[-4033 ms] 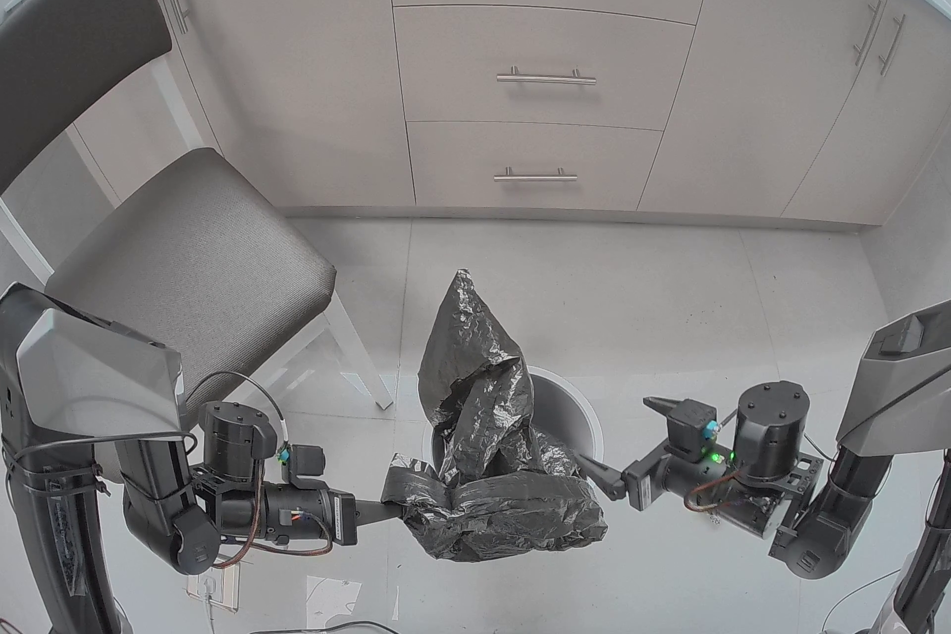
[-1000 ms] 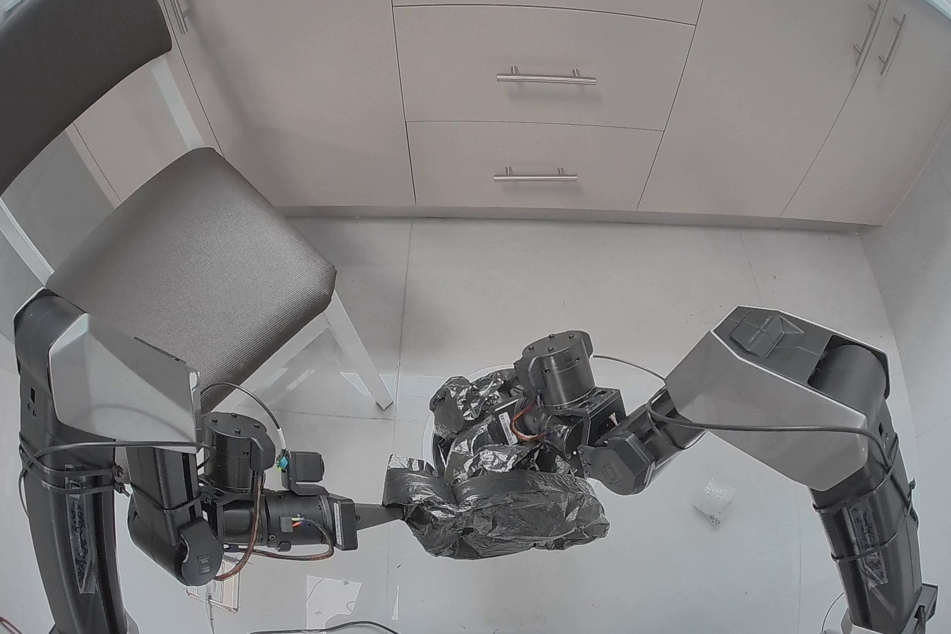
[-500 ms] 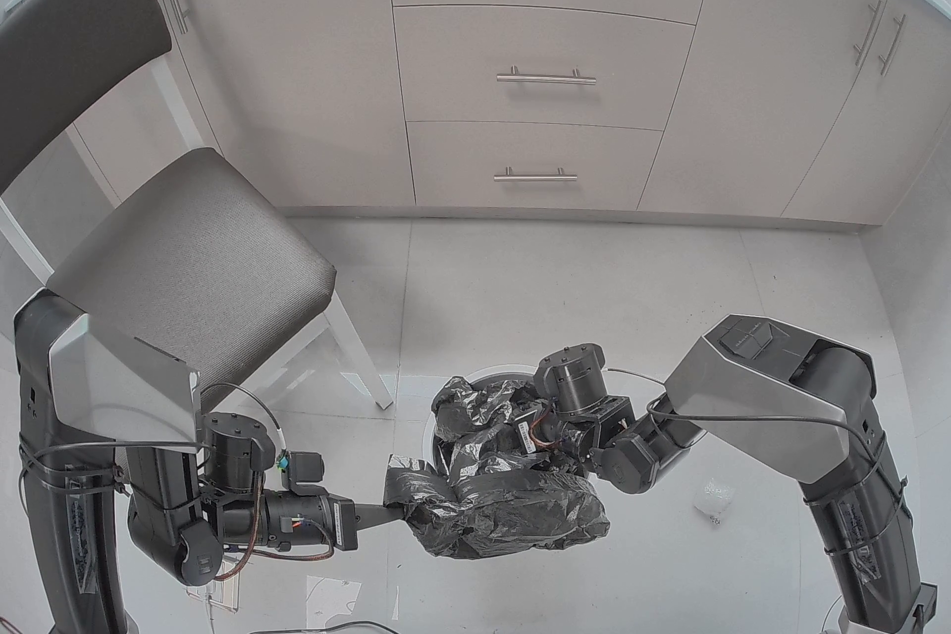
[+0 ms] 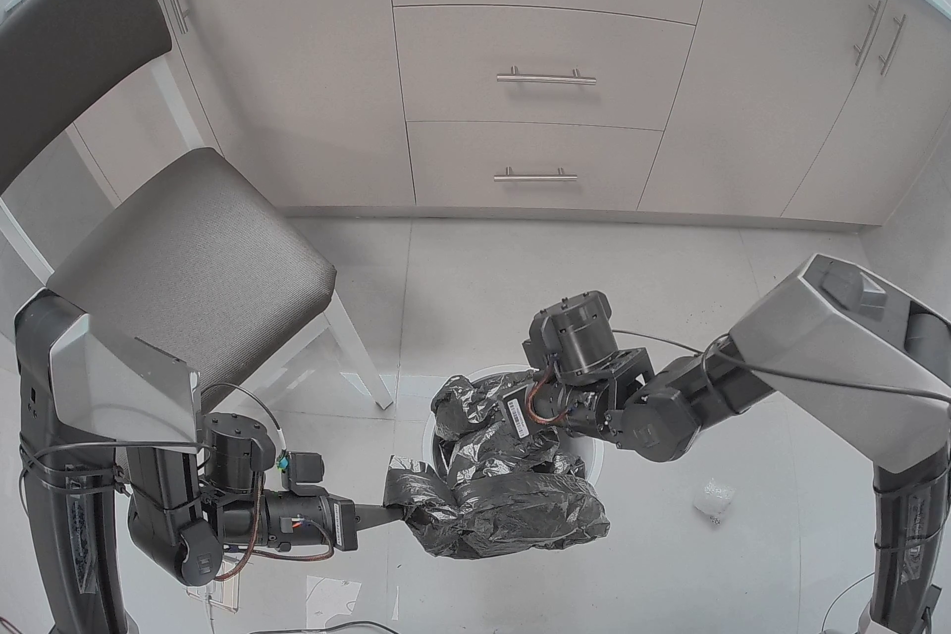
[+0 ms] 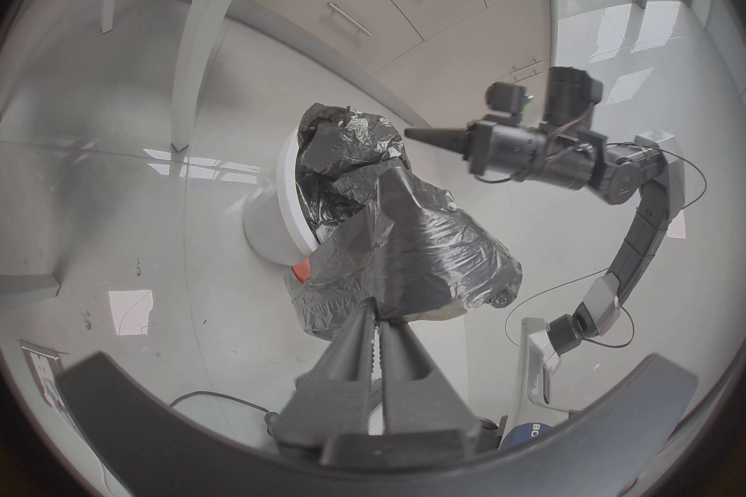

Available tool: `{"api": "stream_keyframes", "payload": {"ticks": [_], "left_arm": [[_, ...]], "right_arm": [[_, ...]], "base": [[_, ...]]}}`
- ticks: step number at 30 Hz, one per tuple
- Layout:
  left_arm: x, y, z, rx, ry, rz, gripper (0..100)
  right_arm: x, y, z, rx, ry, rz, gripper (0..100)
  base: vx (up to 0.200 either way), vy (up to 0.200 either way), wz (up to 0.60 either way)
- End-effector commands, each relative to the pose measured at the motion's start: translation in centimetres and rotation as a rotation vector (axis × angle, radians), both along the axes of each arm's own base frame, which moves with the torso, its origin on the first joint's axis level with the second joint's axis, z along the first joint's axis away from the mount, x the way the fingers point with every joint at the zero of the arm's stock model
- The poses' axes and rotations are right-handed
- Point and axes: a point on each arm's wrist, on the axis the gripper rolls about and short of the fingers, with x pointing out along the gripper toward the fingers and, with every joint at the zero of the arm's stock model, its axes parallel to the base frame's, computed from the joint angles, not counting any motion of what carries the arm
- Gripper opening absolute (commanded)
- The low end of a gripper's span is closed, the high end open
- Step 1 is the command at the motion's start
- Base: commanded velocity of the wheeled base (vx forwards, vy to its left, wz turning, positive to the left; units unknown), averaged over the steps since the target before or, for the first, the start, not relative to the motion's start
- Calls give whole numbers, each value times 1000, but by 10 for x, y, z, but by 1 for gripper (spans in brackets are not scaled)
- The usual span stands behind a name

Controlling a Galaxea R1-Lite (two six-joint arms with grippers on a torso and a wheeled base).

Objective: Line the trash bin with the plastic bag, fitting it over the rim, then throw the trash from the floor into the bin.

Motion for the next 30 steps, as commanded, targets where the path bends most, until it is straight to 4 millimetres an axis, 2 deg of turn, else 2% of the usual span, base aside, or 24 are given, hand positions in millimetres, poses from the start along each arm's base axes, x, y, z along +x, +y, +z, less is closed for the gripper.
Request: {"api": "stream_keyframes", "payload": {"ticks": [1, 6, 10, 20, 21, 25, 30], "left_arm": [[0, 0, 0, 0, -1, 0, 0], [0, 0, 0, 0, -1, 0, 0], [0, 0, 0, 0, -1, 0, 0], [0, 0, 0, 0, -1, 0, 0], [0, 0, 0, 0, -1, 0, 0], [0, 0, 0, 0, -1, 0, 0], [0, 0, 0, 0, -1, 0, 0]], "right_arm": [[-7, 4, 49, 67, -55, 36, 0], [-13, 5, 48, 46, 44, 103, 0], [-15, 17, 32, -3, 119, 129, 0], [10, 27, -13, -24, 182, 90, 0], [10, 27, -13, -24, 182, 90, 0], [24, 23, -28, -23, 196, 57, 0], [40, 7, -40, -41, 231, 6, 0]], "base": [[0, 0, 0], [0, 0, 0], [0, 0, 0], [0, 0, 0], [0, 0, 0], [0, 0, 0], [0, 0, 0]]}}
